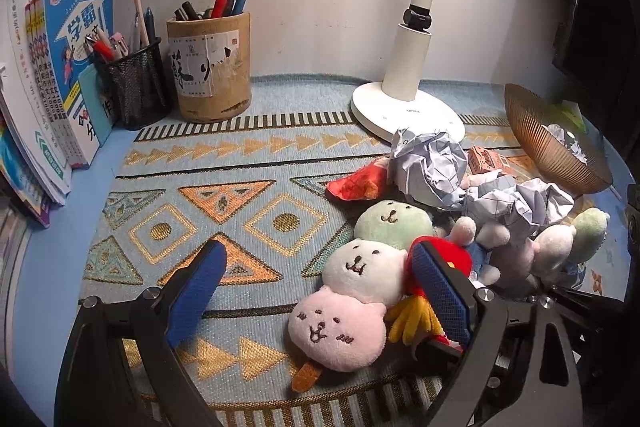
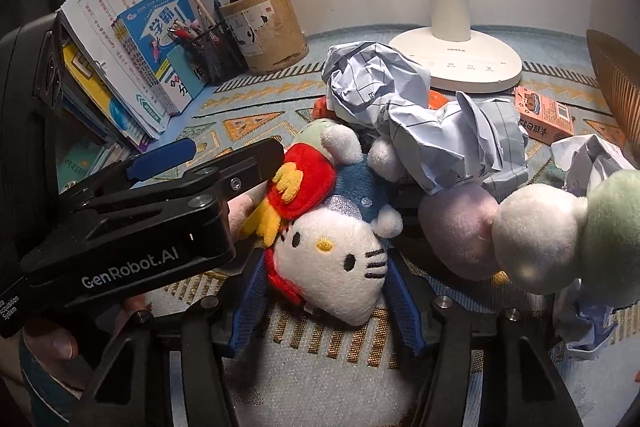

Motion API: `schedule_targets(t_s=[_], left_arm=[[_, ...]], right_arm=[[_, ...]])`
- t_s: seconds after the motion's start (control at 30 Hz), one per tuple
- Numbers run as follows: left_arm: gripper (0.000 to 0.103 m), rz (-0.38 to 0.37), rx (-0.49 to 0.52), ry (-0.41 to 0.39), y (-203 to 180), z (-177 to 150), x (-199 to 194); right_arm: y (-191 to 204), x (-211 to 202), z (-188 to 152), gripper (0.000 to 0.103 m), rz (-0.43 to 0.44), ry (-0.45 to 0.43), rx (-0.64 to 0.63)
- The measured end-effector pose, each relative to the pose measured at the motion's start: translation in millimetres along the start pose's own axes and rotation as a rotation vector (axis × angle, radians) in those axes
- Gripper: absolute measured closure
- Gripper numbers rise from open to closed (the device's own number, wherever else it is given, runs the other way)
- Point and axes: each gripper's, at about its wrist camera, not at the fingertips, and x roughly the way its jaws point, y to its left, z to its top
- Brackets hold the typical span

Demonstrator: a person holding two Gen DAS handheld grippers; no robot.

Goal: Organize objects
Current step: 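Close the right gripper on the white cat plush toy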

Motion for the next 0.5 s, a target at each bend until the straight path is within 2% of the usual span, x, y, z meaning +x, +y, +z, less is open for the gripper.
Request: schedule_targets(t_s=[0.17, 0.37, 0.43, 0.5], left_arm=[[0.01, -0.007, 0.013, 0.001, -2, -1, 0], [0.01, -0.031, 0.029, 0.037, -7, -6, 8], [0.015, -0.047, 0.037, 0.054, -10, -8, 11], [0.029, -0.06, 0.043, 0.075, -12, -9, 15]], right_arm=[[-4, -7, -2, 0.048, 0.013, -0.01, 0.015], [-9, -20, -15, 0.048, 0.02, 0.006, 0.025], [-10, -29, -19, 0.049, 0.01, -0.009, 0.007], [-10, -38, -22, 0.049, -0.003, -0.024, -0.012]])
